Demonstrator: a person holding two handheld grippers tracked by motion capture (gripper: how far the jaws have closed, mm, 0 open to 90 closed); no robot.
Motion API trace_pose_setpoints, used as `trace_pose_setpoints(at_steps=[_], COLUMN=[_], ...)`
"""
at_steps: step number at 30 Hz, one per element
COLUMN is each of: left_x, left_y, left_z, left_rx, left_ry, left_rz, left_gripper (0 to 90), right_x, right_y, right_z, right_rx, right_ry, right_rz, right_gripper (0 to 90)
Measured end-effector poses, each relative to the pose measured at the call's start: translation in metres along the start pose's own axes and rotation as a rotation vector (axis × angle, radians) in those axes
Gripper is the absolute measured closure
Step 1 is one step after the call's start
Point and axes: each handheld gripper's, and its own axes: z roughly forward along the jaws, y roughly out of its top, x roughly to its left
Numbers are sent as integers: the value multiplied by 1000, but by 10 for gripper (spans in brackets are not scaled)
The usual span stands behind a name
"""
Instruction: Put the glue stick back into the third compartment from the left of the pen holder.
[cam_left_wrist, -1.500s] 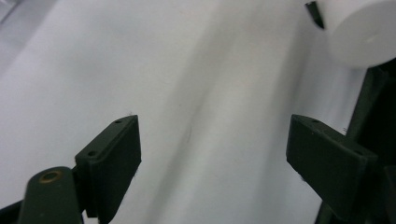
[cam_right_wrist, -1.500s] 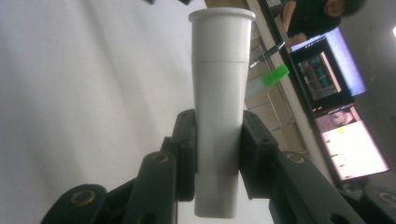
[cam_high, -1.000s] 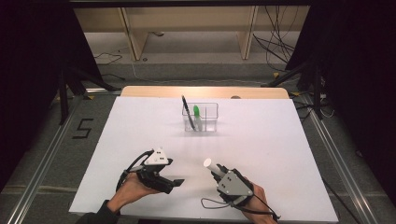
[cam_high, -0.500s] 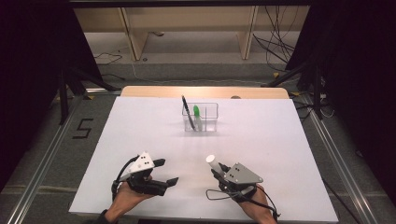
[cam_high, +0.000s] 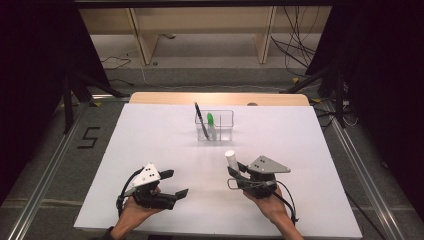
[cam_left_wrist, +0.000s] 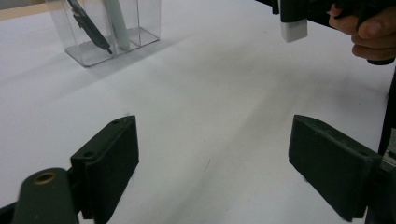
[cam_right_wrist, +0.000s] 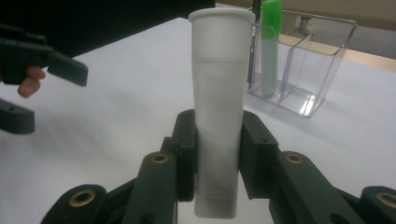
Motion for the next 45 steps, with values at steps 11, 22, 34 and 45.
trace_pose_setpoints(at_steps=[11,22,34,45], left_x=[6,5,5,4], left_y=[-2,-3,-3,-2], left_z=[-3,-2,-2,-1], left_rx=[-12,-10,-3,-13], left_ry=[23,24,17,18], left_rz=[-14,1,8,12], left_gripper=[159,158,158,158], right_x=[-24,-36,-56,-69], right_y=[23,45,68,84], right_z=[16,33,60,83], right_rx=[-47,-42,-30,-18], right_ry=[-3,-22,-64,-103], right_rz=[109,120,151,178], right_gripper=[708,708,707,707])
